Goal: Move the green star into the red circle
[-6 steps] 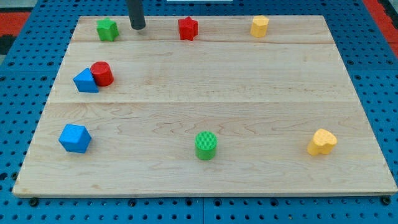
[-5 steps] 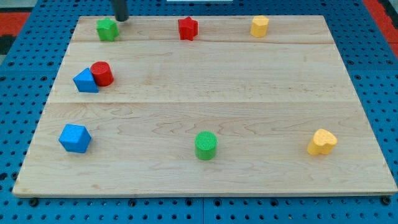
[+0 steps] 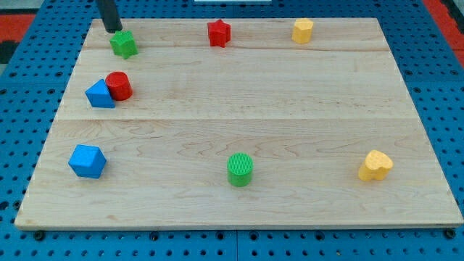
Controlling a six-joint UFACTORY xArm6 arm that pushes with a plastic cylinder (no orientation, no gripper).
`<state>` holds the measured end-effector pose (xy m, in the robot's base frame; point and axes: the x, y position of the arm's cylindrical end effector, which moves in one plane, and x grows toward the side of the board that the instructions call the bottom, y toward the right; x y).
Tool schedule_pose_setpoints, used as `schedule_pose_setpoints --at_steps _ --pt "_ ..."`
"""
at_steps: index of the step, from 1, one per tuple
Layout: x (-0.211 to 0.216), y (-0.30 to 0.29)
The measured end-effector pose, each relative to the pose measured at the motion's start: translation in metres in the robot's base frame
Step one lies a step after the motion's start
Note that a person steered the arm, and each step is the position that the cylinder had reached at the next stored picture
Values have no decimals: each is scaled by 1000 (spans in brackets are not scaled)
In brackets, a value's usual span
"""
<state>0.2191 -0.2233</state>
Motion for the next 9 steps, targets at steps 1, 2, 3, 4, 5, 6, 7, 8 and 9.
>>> schedule_pose_setpoints --at_steps 1,2,3,4,5,6,7,8,9 --pt "29 5" --pt "78 0" --pt "45 -9" --pt "39 1" --pt "48 36" --pt "76 35" --pt "96 35" --pt "101 49" --pt "101 125"
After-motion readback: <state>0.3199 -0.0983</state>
